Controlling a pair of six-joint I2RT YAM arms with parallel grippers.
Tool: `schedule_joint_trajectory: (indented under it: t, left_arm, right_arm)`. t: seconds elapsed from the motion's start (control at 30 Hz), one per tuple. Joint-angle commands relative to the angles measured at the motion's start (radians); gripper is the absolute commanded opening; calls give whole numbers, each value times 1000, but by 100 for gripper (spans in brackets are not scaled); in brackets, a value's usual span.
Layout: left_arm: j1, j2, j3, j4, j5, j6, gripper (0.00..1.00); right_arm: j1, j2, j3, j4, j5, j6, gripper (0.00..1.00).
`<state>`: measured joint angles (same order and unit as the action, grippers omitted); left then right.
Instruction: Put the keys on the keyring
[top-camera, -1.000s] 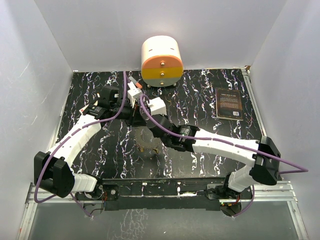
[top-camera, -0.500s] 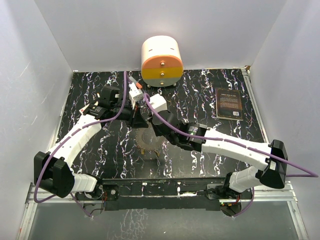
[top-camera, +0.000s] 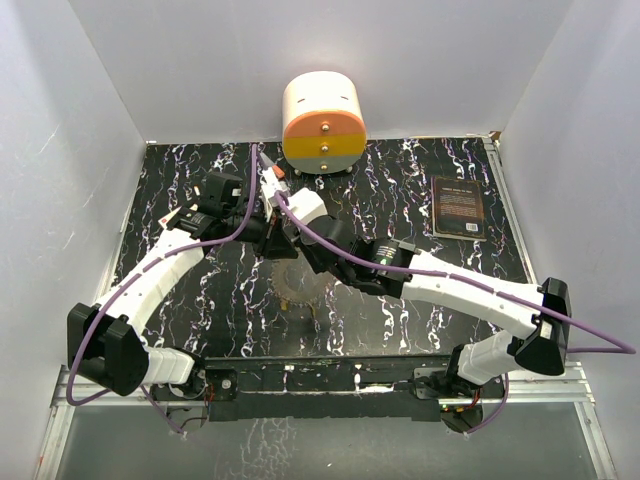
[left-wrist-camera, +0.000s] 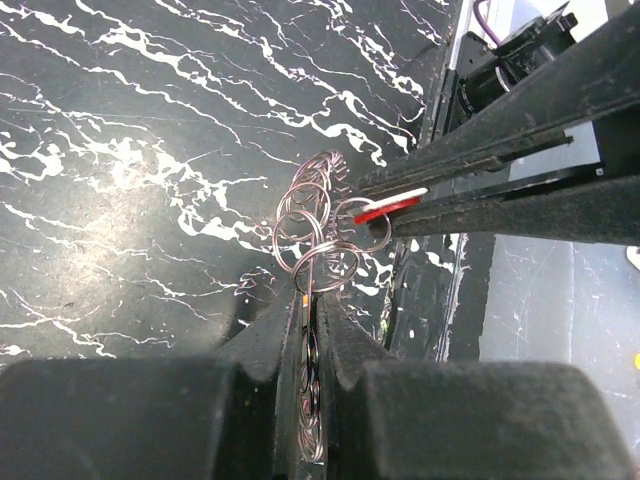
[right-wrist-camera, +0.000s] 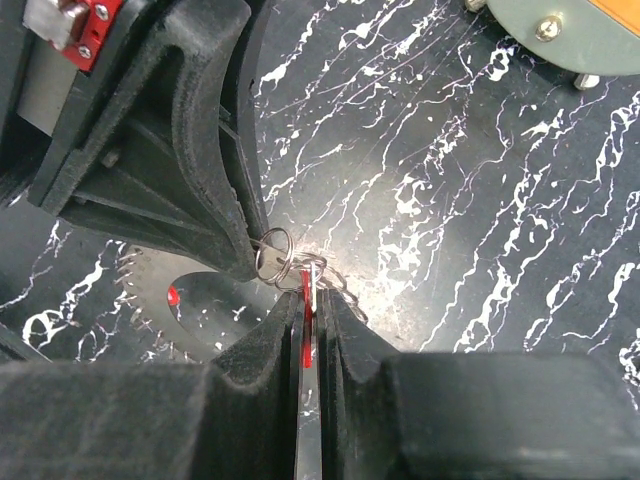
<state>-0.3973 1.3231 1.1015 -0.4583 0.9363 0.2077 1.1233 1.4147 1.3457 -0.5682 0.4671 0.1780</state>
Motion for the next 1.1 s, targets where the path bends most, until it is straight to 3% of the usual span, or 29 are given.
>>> schedule_joint_trajectory:
  t: [0.0,0.1,0.2,0.37,1.07]
  left_arm:
    - [-10,-47,34,-38,70,36,0]
    - [-10,-50,31,-27,67,23,0]
    - [-11,-43,36,-25,69,17,11]
    - [-11,-36,42,-22,97,6,18]
    - [-25,-23,37,7,160,-13,20]
  right_arm:
    - [-5,-26,65,-4,29,-59,8]
    - [-7,-44,68,-11,14,-64,8]
    - [-7,-48,78,-25,-7,-53,8]
    - [-7,-45,88,-32,-37,-38,8]
    - [-7,-25,136,-56,-77,-12,8]
